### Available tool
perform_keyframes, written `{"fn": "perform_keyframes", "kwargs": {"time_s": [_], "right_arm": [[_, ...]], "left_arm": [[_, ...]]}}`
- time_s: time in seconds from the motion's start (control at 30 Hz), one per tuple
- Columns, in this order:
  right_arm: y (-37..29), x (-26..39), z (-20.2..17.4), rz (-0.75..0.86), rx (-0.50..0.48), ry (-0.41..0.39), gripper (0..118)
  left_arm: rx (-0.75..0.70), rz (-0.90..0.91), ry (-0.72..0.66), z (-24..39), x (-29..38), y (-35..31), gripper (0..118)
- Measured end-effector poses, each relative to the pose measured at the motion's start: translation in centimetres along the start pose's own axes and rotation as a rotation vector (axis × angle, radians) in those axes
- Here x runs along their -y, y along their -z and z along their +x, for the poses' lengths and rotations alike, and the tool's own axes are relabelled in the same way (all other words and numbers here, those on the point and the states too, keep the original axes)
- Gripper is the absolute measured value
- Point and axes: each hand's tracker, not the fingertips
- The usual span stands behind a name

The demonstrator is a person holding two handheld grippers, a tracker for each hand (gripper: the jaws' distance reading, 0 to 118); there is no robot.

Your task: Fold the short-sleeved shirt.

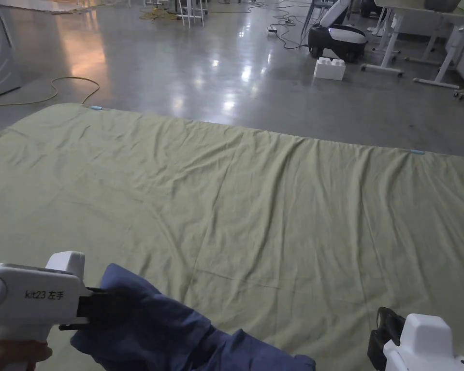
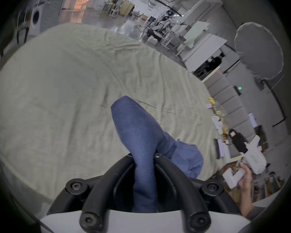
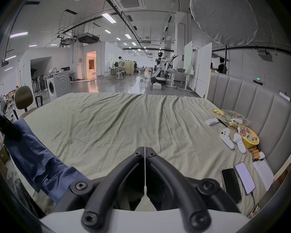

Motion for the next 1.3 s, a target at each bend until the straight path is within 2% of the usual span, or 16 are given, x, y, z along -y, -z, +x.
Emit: {"fn": "perform_keyframes", "kwargs": {"time_s": [0.07, 0.4, 0.53, 0.77, 0.93, 0.97, 1.1, 1.13, 1.3], "right_arm": [[0.0, 0.0, -0.1, 0.001, -0.004, 0.007, 1], [-0.1, 0.5, 0.6, -0.002, -0.001, 0.020, 1], [-0.4, 0.7, 1.2, -0.008, 0.009, 0.027, 1], [-0.9, 1.2, 2.0, -0.016, 0.028, 0.043, 1], [-1.1, 1.6, 2.7, -0.022, 0.039, 0.053, 1], [-1.2, 1.7, 2.8, -0.024, 0.040, 0.053, 1], [-1.5, 1.9, 3.5, -0.027, 0.052, 0.055, 1], [-1.5, 2.0, 3.7, -0.028, 0.055, 0.056, 1], [-1.5, 2.4, 4.5, -0.045, 0.060, 0.061, 1]], "left_arm": [[-0.027, -0.011, 0.021, 1.1, 0.0, 0.2, 11], [0.035, -0.067, 0.079, 8.9, 1.5, 3.8, 11], [0.033, -0.121, 0.169, 13.1, 3.1, 6.5, 11], [0.049, -0.232, 0.220, 18.9, 6.7, 13.3, 11], [0.040, -0.283, 0.157, 20.5, 8.9, 17.8, 13], [0.037, -0.281, 0.161, 20.6, 9.3, 18.3, 16], [0.134, -0.226, 0.098, 20.8, 9.7, 17.3, 56], [0.150, -0.211, 0.084, 20.8, 9.6, 16.6, 63], [0.163, -0.146, 0.050, 19.8, 8.8, 14.4, 65]]}}
